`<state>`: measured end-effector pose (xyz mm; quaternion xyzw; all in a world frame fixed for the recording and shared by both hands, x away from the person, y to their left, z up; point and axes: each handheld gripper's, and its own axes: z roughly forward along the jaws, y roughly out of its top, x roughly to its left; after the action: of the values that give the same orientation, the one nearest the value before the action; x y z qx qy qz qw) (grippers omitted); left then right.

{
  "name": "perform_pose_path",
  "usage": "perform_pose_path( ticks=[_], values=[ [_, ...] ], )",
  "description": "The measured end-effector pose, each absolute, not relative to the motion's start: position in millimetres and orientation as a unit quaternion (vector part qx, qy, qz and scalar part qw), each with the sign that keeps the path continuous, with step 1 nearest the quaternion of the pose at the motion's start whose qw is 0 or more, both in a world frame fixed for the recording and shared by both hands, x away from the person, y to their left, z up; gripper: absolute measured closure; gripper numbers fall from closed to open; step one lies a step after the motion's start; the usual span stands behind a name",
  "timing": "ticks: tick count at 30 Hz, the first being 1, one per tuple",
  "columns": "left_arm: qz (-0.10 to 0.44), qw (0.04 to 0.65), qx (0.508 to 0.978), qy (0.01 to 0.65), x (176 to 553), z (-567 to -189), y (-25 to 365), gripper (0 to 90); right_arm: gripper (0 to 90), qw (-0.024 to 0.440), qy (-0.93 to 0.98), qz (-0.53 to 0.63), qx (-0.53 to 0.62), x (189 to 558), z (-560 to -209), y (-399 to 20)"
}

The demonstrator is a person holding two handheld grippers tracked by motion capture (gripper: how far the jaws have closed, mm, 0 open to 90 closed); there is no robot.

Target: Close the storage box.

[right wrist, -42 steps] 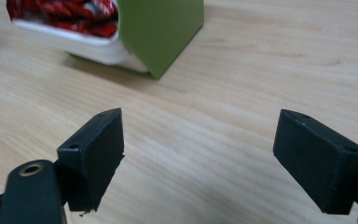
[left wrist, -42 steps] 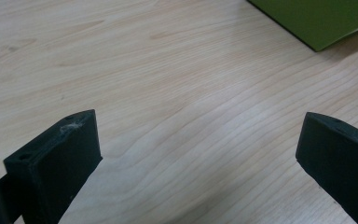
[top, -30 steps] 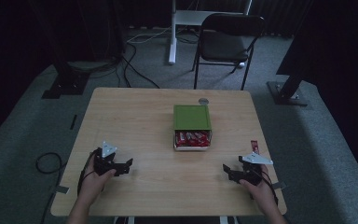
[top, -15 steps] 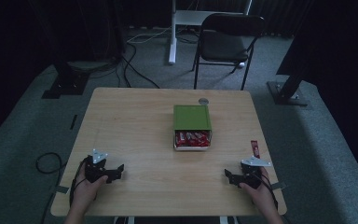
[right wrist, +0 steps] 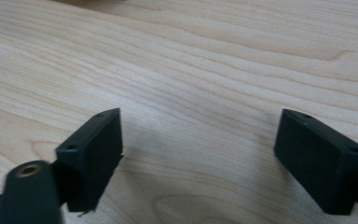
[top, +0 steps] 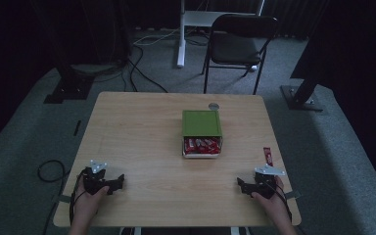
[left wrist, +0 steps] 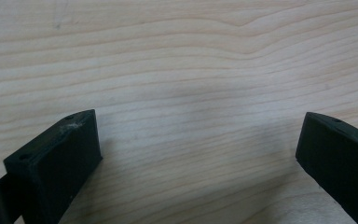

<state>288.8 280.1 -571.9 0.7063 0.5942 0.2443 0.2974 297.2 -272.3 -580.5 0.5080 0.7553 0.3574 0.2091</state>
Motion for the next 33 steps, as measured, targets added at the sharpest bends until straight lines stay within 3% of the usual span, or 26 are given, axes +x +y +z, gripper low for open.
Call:
perform_pose_path(
  ticks=[12, 33],
  values=[
    [0.272, 0.266, 0.663, 0.645, 281.8, -572.8, 281.4, 0.8, 11.5, 0.222, 0.762, 0.342, 0.504, 296.9, -581.0, -268.0],
    [0.27, 0.268, 0.667, 0.64, 283.9, -572.7, 281.1, 0.7, 11.5, 0.225, 0.758, 0.34, 0.51, 298.0, -581.1, -268.3]
  ],
)
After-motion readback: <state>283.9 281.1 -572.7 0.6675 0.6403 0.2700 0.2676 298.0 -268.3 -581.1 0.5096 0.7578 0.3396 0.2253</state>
